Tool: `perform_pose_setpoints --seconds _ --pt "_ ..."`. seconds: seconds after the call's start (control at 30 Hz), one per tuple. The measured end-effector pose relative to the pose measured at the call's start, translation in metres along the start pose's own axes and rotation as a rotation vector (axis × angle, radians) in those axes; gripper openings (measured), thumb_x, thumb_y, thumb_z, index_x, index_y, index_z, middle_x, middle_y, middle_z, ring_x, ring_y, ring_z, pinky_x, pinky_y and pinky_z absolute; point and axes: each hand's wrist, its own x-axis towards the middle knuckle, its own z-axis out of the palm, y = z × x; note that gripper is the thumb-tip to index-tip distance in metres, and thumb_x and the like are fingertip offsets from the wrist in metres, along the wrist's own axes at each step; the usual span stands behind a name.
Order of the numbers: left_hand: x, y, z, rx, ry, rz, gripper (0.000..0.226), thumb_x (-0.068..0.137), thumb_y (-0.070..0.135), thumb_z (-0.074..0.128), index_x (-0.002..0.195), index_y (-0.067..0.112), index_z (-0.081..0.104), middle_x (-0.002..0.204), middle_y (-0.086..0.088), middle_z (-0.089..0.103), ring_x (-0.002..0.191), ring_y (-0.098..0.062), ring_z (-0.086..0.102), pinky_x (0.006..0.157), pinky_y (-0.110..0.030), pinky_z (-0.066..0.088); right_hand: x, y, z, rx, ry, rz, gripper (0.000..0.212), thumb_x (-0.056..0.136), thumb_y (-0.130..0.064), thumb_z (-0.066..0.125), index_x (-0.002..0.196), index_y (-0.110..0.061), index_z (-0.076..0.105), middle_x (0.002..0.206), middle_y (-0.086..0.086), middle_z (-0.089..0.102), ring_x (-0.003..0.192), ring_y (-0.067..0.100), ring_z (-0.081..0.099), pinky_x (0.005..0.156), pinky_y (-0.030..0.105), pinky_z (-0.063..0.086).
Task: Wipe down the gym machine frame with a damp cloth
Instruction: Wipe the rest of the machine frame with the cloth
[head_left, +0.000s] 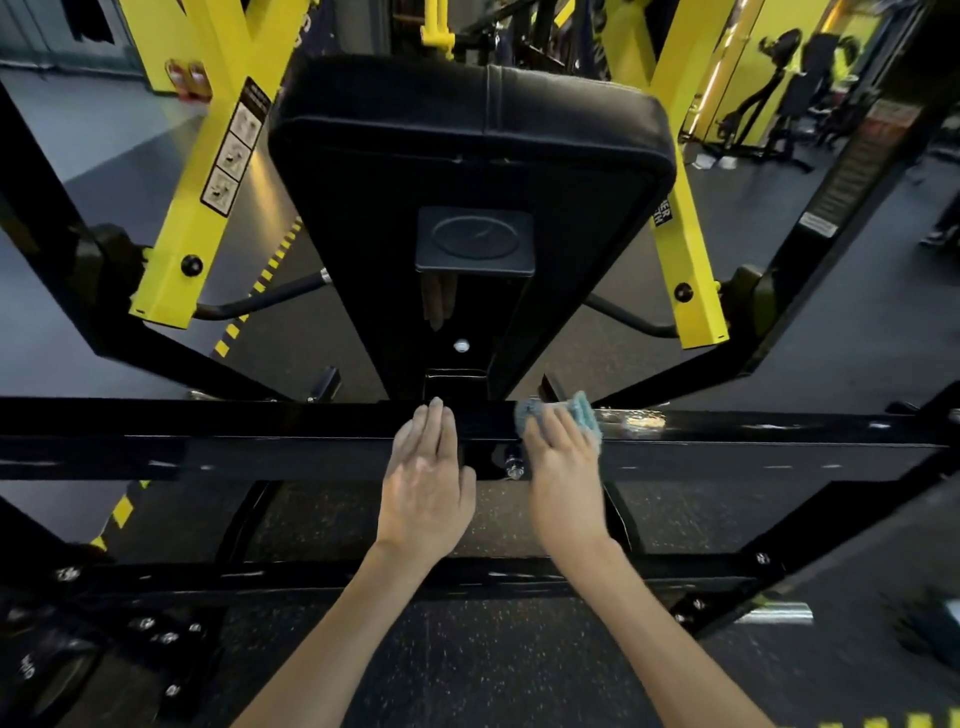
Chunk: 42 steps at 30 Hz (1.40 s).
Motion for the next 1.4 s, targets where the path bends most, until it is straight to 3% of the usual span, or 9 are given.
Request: perform_pose_setpoints --seconds 0.2,0.33,0.43,0.63,0.83,1.0,1.07,1.3,1.4 --pt "0.003 0.007 0.000 -0.060 -0.010 -0.013 0.070 0.079 0.017 0.074 0.139 -0.009 0.048 0.145 -0.024 0.049 0.135 -0.034 0.048 0.112 -0.041 0.034 0.007 -0.010 -0.001 0.066 0.004 -0.164 0.048 0.074 -0.003 0.073 0.120 -0.006 0.064 0.124 0.012 0.062 0.121 0.032 0.056 0.103 0.046 0.045" --pt "0.007 0.029 0.005 -0.120 0.000 0.017 0.064 0.088 0.017 0.067 0.143 -0.006 0.044 0.151 -0.020 0.043 0.140 -0.031 0.042 0.114 -0.040 0.021 -0.004 0.039 -0.008 0.026 0.038 -0.054 0.063 0.059 0.008 0.082 0.119 -0.004 0.066 0.126 0.016 0.063 0.122 0.034 0.058 0.104 0.051 0.044" --pt "0.011 0.052 0.011 -0.110 0.035 0.031 0.055 0.087 0.020 0.057 0.136 -0.005 0.053 0.143 -0.019 0.053 0.132 -0.031 0.052 0.109 -0.040 0.029 -0.012 0.094 -0.017 0.005 0.049 0.045 0.076 0.050 0.017 0.079 0.121 -0.002 0.064 0.128 0.019 0.062 0.124 0.036 0.056 0.103 0.056 0.044" --pt "0.018 0.115 0.021 -0.165 0.024 0.023 0.058 0.093 0.024 0.039 0.144 -0.003 0.044 0.151 -0.017 0.043 0.140 -0.030 0.042 0.114 -0.039 0.018 -0.021 0.186 -0.028 -0.009 0.049 0.130 0.069 0.054 0.010 0.084 0.119 0.000 0.064 0.128 0.020 0.062 0.123 0.038 0.056 0.102 0.053 0.045" --pt "0.022 0.136 0.019 -0.128 0.006 -0.034 0.064 0.088 0.010 0.067 0.145 -0.004 0.042 0.152 -0.018 0.042 0.142 -0.031 0.040 0.116 -0.040 0.018 -0.012 0.142 -0.027 0.006 0.047 0.003 0.059 0.058 0.003 0.082 0.115 0.000 0.068 0.120 0.019 0.065 0.116 0.037 0.061 0.096 0.053 0.048" --pt "0.021 0.133 0.021 -0.030 0.010 -0.033 0.055 0.094 0.021 0.044 0.144 -0.003 0.046 0.149 -0.017 0.046 0.140 -0.027 0.043 0.119 -0.035 0.022 -0.004 0.094 -0.016 0.077 -0.020 -0.157 0.055 0.073 -0.015 0.081 0.125 -0.008 0.064 0.126 0.012 0.062 0.123 0.030 0.056 0.100 0.047 0.048" --pt "0.020 0.133 0.021 -0.066 0.007 -0.039 0.056 0.093 0.014 0.053 0.145 -0.002 0.044 0.152 -0.015 0.043 0.142 -0.026 0.039 0.119 -0.035 0.020 -0.008 0.106 -0.019 0.041 -0.037 -0.172 0.064 0.066 -0.016 0.086 0.125 -0.007 0.063 0.126 0.014 0.062 0.123 0.030 0.057 0.100 0.047 0.047" --pt "0.020 0.136 0.021 -0.165 0.003 -0.047 0.061 0.092 0.007 0.061 0.148 -0.001 0.039 0.155 -0.014 0.038 0.146 -0.028 0.033 0.117 -0.034 0.015 -0.023 0.204 -0.034 -0.159 0.019 0.025 0.068 0.056 0.006 0.081 0.121 0.002 0.062 0.125 0.021 0.060 0.121 0.038 0.056 0.100 0.054 0.046" --pt "0.021 0.135 0.022 -0.167 0.019 -0.036 0.063 0.088 0.008 0.065 0.146 -0.002 0.042 0.152 -0.015 0.042 0.143 -0.030 0.038 0.114 -0.036 0.019 -0.021 0.197 -0.034 -0.161 0.011 0.092 0.064 0.059 0.006 0.080 0.120 0.003 0.062 0.124 0.021 0.059 0.121 0.038 0.054 0.098 0.053 0.046"
